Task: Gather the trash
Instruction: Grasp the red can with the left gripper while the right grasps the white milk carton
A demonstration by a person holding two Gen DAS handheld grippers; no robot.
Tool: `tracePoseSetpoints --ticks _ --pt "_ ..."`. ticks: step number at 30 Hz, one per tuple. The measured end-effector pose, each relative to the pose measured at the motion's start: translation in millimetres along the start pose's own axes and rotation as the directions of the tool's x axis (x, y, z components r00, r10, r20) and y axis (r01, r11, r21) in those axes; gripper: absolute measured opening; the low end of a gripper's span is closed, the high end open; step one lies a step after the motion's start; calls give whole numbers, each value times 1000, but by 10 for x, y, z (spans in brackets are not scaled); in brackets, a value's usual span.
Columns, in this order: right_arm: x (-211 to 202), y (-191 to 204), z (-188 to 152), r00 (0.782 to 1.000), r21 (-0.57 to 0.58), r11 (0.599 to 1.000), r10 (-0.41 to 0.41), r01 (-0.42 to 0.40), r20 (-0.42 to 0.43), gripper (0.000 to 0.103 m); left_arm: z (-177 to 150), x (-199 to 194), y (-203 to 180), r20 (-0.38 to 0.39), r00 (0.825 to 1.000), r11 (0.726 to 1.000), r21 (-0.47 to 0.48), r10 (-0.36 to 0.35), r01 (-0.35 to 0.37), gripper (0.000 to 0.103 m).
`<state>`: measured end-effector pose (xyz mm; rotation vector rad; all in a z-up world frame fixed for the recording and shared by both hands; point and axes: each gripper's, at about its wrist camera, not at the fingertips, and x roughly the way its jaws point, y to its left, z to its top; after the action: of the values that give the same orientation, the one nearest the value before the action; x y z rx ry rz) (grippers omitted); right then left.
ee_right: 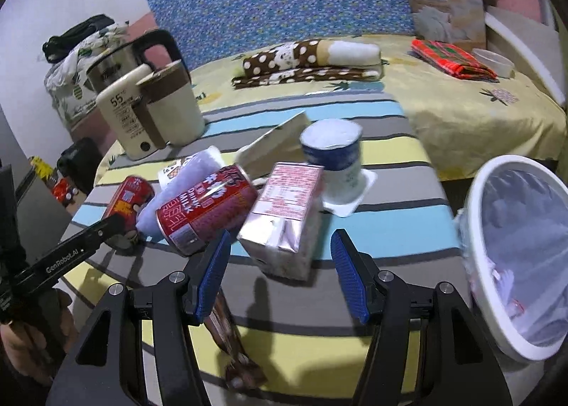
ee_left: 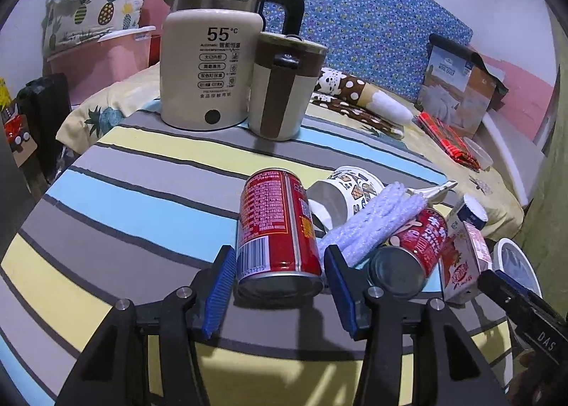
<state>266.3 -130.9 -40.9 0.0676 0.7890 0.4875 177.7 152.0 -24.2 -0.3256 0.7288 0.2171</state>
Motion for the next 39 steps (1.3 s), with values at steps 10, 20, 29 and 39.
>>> tracePoseSetpoints --ticks 10,20,29,39 --pt "100 -61 41 1000 9 1000 -24 24 -18 44 5 96 35 1 1000 1000 -28 -6 6 53" --pt "-85 -130 -54 1000 2 1000 14 -14 -8 40 -195 -145 -34 17 999 999 -4 -32 32 52" --pt "-310 -184 -211 999 -19 999 39 -39 -15 40 -580 -527 -162 9 999 998 44 -51 50 52" --pt "-446 -257 -325 999 -12 999 48 -49 -20 40 -997 -898 -342 -37 995 990 105 -95 99 52"
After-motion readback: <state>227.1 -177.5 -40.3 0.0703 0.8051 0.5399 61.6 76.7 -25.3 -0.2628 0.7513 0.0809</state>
